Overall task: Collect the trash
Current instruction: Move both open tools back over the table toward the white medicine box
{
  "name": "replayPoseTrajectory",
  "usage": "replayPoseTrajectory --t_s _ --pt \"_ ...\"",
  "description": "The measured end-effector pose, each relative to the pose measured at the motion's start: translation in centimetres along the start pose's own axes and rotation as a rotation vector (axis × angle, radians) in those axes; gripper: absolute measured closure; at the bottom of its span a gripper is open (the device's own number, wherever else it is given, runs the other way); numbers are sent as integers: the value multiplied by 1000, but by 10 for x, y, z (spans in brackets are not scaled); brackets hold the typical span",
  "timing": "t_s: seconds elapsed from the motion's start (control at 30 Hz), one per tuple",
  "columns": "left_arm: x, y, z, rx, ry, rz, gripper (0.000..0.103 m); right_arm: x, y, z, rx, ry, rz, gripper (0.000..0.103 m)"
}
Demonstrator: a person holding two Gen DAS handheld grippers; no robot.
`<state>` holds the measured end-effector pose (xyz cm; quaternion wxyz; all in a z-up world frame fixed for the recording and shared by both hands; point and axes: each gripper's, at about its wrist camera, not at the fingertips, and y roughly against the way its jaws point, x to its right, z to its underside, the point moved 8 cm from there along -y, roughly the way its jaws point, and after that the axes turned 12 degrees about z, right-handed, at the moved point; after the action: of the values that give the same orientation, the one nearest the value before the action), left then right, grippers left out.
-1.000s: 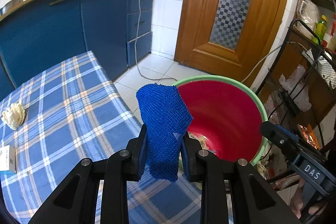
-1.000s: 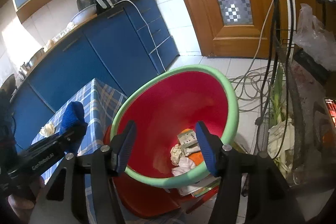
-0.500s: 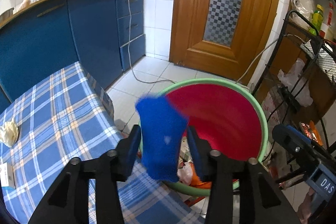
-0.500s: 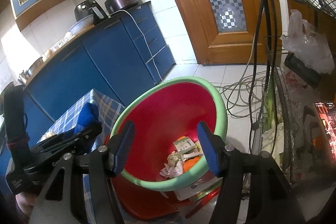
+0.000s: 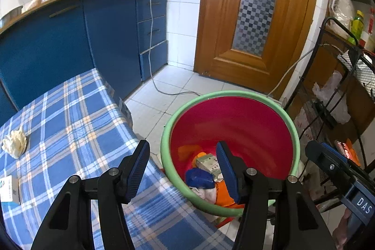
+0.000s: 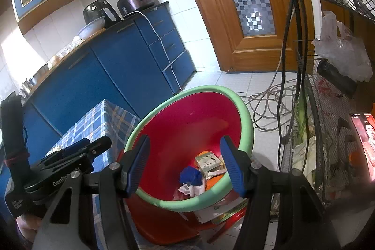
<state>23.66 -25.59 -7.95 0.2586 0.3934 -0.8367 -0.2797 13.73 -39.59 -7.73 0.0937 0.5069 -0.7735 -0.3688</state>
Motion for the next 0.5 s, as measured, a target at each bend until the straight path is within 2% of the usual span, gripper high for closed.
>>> replayPoseTrajectory --t_s 0.5 --pt "-29 38 14 39 91 -46 43 -23 9 7 -8 26 -40 37"
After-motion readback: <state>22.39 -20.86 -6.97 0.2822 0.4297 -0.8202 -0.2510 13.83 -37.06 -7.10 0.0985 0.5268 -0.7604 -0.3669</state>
